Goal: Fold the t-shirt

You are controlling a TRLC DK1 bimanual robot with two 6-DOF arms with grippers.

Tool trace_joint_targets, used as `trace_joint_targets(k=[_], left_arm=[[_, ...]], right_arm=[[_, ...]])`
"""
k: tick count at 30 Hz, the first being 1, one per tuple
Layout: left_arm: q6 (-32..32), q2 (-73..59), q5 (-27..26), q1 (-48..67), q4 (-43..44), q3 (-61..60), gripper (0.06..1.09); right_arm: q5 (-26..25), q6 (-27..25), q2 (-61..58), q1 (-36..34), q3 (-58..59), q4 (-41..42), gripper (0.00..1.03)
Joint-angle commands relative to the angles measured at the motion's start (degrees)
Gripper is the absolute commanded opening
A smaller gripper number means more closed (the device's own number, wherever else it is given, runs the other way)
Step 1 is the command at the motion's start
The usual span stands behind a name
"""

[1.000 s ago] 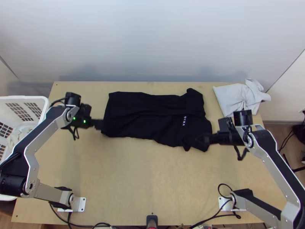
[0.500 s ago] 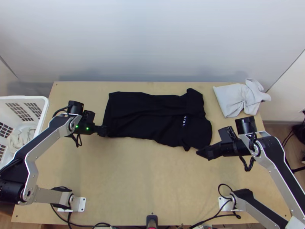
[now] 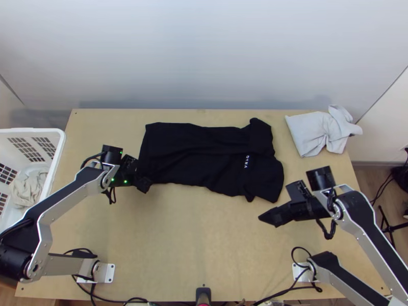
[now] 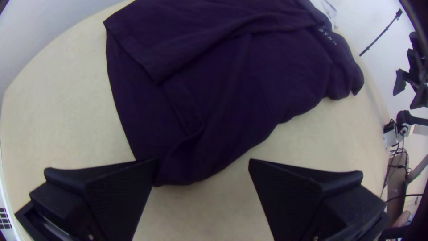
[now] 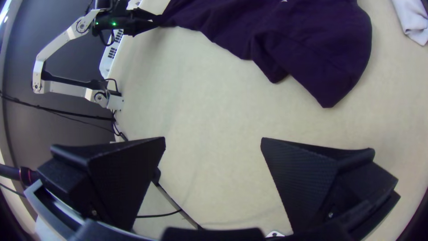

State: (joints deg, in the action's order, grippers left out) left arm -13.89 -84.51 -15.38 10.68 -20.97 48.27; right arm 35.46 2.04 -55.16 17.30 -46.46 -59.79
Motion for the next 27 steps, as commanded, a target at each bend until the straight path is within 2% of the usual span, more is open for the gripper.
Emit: trace_joint_targets(k=[1, 3, 5, 9, 14, 18, 22, 27], left_arm=[[-2.19, -4.26, 3.25, 0.48, 4.98, -0.81, 1.0], [-1.84, -5.67, 5.09, 0.22, 7.44, -0.81, 1.0], [-1.05, -6.63, 5.71, -0.31, 9.37, -0.72, 1.0], [1.15, -6.98, 6.06, -0.83, 11.22, -0.19, 1.0], [1.94, -7.07, 7.29, -0.83, 12.27, 0.07, 1.0], [2.11, -7.51, 7.47, -0.83, 12.89, 0.95, 1.0], [2.02, -9.18, 7.47, -0.31, 12.89, 2.0, 1.0], [2.11, -9.09, 7.38, 0.13, 12.27, 3.58, 1.0]], right_arm=[[0.04, 2.61, 0.31, 5.2, 3.74, 4.59, 0.99], [-1.27, 4.9, -0.39, 5.46, 4.8, 10.66, 0.99], [-3.47, 4.02, -1.27, 4.85, 5.06, 13.03, 0.99], [-6.2, -3.71, -4.35, -3.41, 6.03, 15.4, 0.99], [-7.69, -15.32, -6.81, -14.22, 6.29, 13.3, 0.99], [-11.03, -21.12, -7.95, -17.04, 6.03, 9.08, 0.99], [-12.52, -22.61, -8.65, -16.07, 7.87, 8.37, 0.99], [-12.52, -19.8, -13.57, -12.73, 8.93, 12.77, 0.99]])
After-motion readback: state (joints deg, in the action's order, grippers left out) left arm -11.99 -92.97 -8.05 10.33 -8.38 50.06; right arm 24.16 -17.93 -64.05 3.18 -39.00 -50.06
